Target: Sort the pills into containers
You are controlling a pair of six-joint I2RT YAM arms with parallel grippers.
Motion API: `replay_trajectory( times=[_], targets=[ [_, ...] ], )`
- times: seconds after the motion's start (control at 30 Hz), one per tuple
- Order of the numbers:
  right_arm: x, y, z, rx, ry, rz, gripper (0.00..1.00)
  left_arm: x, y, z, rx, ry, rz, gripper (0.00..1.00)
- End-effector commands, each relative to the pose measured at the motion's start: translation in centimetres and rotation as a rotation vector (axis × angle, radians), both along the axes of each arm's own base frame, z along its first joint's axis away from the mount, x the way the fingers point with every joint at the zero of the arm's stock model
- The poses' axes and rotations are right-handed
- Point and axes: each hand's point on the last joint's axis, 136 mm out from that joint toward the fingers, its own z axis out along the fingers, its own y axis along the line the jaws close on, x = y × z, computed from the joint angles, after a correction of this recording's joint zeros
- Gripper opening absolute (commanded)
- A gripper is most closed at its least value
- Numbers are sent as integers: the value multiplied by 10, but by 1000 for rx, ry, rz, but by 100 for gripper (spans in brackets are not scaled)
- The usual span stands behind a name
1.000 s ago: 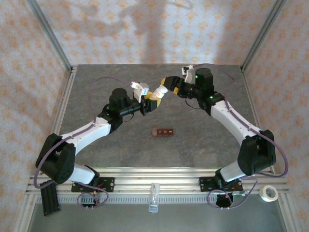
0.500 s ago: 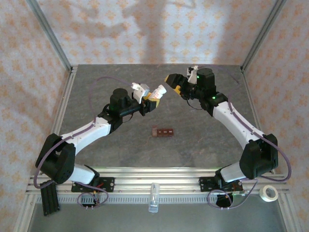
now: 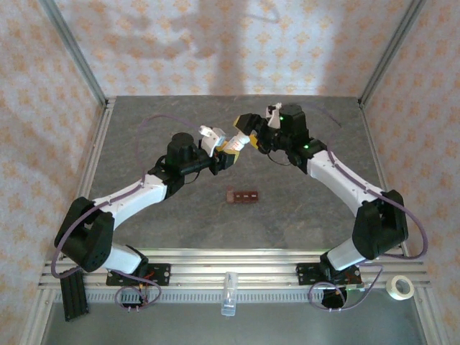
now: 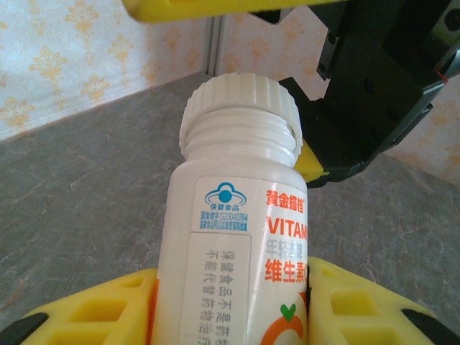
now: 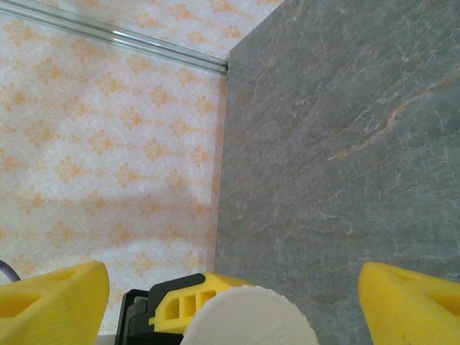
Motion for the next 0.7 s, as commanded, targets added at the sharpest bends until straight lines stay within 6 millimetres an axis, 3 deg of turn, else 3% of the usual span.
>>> replay_trajectory(
  times=[0.0,0.17,0.47,0.67],
  targets=[
    [3,5,14,22,-37,-3,87,4,-5,15,4,-51,0,0],
    [3,5,14,20,-39,-4,74,3,-6,15,6,-51,-2,0],
    [3,5,13,16,-38,-6,38,2,-7,14,9,-50,-5,0],
    [9,-10,10,5,-31,-57,32,2,-7,13,9,-46,-4,0]
  ],
)
